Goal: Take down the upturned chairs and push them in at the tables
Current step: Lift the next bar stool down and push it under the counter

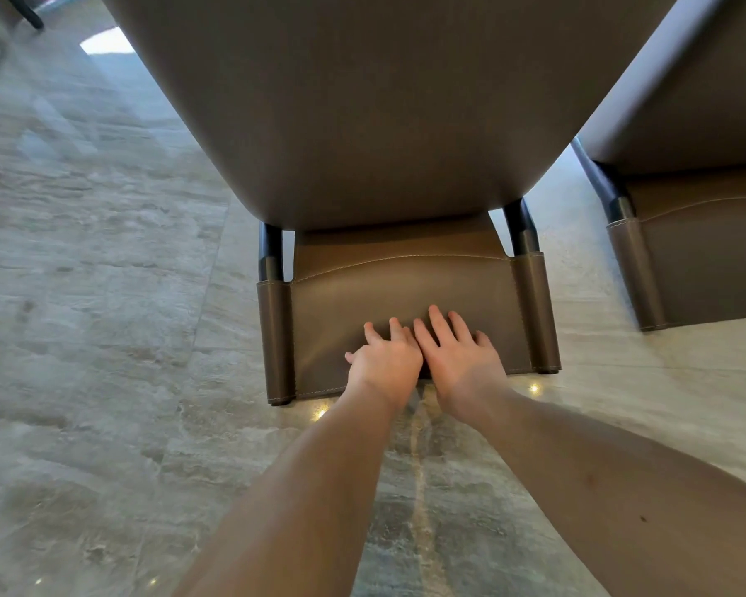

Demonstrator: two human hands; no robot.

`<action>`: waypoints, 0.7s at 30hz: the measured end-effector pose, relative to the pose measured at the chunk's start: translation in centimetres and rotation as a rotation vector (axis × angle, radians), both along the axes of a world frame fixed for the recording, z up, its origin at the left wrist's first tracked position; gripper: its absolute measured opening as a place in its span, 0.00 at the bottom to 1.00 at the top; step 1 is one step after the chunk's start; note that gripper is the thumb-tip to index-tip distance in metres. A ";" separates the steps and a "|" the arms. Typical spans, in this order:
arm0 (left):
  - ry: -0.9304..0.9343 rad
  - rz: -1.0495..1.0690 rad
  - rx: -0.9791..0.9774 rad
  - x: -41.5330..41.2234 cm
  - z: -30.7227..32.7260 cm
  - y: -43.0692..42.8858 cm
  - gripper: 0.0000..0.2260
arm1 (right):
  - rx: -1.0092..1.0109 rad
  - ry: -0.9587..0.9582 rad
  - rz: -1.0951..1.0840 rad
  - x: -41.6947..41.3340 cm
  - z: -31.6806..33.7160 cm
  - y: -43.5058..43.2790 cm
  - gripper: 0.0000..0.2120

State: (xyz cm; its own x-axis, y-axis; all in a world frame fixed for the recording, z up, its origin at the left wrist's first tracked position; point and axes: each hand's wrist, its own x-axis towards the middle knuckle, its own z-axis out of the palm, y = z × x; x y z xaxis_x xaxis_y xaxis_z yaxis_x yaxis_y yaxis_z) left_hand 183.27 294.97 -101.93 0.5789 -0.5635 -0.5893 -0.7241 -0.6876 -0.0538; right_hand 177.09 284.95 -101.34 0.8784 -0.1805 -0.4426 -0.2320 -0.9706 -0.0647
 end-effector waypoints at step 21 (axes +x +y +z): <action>-0.045 -0.048 -0.038 0.0 5.0 0.0 0.27 | -0.241 0.076 0.329 1.6 6.6 -2.5 0.14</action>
